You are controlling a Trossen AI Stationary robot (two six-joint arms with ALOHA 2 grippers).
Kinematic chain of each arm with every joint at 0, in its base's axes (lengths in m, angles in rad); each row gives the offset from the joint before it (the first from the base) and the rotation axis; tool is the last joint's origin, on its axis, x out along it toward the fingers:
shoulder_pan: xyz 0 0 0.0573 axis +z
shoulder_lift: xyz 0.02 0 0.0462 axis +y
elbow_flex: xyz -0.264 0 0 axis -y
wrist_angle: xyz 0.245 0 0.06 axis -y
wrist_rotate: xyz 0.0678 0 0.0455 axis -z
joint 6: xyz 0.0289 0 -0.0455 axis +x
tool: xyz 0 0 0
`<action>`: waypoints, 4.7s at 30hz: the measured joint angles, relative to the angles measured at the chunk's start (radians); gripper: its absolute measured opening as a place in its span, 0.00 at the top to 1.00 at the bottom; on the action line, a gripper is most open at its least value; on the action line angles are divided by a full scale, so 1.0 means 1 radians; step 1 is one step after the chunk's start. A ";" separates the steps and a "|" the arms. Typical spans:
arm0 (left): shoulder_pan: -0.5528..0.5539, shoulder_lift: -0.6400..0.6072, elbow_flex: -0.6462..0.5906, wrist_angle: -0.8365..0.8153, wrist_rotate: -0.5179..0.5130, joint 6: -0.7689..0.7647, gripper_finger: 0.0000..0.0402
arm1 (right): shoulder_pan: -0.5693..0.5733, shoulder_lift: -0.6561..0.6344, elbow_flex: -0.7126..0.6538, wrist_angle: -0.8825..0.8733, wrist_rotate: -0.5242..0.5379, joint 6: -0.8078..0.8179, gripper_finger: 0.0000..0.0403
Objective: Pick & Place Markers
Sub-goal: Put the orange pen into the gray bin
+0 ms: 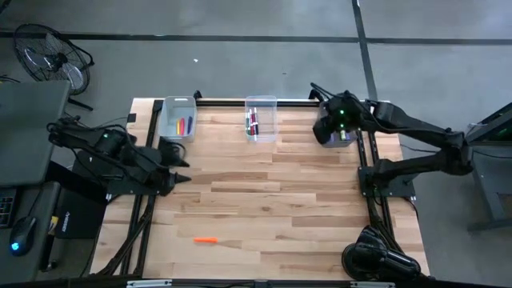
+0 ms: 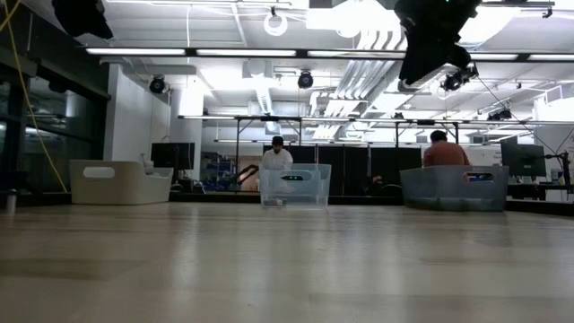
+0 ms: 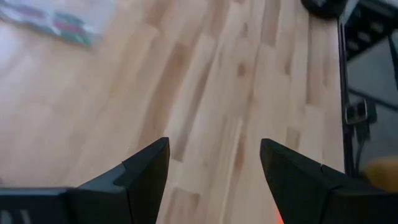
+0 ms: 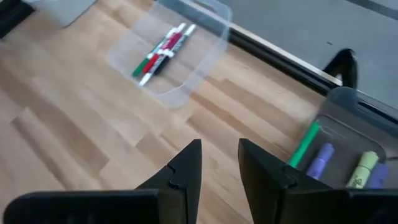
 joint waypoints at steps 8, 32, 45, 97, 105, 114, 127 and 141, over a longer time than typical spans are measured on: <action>-0.002 0.198 0.000 0.012 0.136 -0.025 0.38 | 0.108 -0.003 0.000 -0.001 0.004 -0.023 0.77; -0.438 0.685 0.002 0.240 0.094 -0.411 0.38 | 0.351 -0.203 0.000 -0.054 0.107 -0.149 0.77; -0.439 0.819 0.001 0.364 0.206 -0.371 0.38 | 0.552 -0.506 -0.570 0.730 0.076 -0.073 0.77; -0.352 1.003 0.004 0.477 0.373 -0.149 0.38 | 0.552 -1.084 -0.984 0.637 0.035 -0.225 0.77; -0.348 1.018 0.012 0.455 0.317 -0.135 0.38 | 0.553 -1.082 -0.984 0.592 -0.010 -0.041 0.77; -0.350 1.079 0.014 0.439 0.272 -0.043 0.38 | 0.553 -1.082 -0.984 0.577 -0.120 0.053 0.77; -0.350 1.087 0.012 0.445 0.236 -0.048 0.38 | 0.553 -1.082 -0.984 0.577 -0.067 -0.037 0.77; -0.355 1.108 0.013 0.462 0.124 -0.042 0.38 | 0.553 -1.082 -0.984 0.577 -0.067 -0.021 0.77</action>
